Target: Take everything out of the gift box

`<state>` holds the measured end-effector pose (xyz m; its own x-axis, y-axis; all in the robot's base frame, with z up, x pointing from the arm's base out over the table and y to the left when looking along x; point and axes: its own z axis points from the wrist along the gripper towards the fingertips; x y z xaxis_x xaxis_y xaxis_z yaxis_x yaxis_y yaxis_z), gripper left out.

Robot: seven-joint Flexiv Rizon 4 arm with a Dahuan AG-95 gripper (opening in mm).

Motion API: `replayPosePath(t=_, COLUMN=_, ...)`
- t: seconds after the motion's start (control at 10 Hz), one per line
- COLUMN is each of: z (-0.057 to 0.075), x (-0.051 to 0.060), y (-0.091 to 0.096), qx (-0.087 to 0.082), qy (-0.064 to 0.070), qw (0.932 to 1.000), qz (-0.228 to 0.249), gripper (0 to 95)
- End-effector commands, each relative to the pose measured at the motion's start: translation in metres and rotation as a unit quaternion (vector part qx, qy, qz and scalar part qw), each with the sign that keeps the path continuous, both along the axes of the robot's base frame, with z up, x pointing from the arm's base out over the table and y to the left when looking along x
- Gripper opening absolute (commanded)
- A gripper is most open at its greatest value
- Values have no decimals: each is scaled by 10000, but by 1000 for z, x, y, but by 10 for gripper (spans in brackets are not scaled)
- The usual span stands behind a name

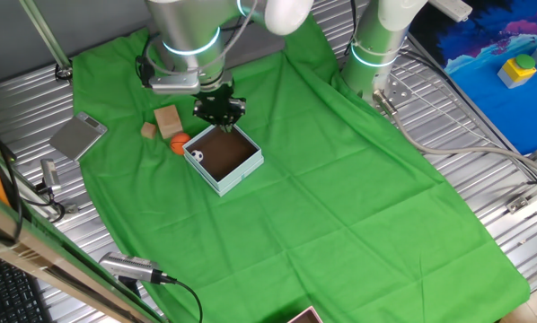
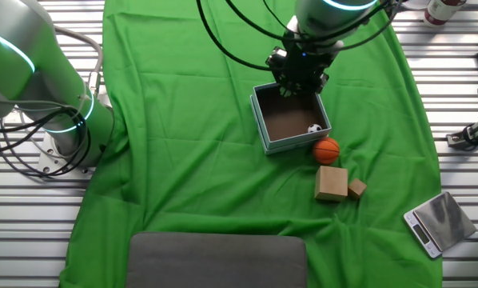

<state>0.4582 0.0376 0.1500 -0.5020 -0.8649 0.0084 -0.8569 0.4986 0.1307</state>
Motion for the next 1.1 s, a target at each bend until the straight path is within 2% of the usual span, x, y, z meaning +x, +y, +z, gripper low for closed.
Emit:
replayPosePath(t=0.1, z=-1, x=1, y=0, qx=-68, qy=22, qw=9996, qz=-281, gripper=0)
replayPosePath(t=0.3, z=-1, x=1, y=0, qx=-45, qy=-11, qw=9978, qz=-660, gripper=0)
replayPosePath(t=0.5, z=-1, x=1, y=0, qx=-130, qy=-31, qw=9960, qz=-888, gripper=0)
replayPosePath(t=0.6, z=-1, x=1, y=0, qx=-153, qy=-46, qw=9959, qz=-896, gripper=0)
replayPosePath(t=0.8, z=-1, x=1, y=0, qx=-96, qy=-25, qw=9971, qz=-753, gripper=0)
replayPosePath(t=1.0, z=-1, x=1, y=0, qx=-134, qy=-10, qw=9978, qz=-644, gripper=0)
replayPosePath(t=1.1, z=-1, x=2, y=-1, qx=-93, qy=-51, qw=9985, qz=-529, gripper=0)
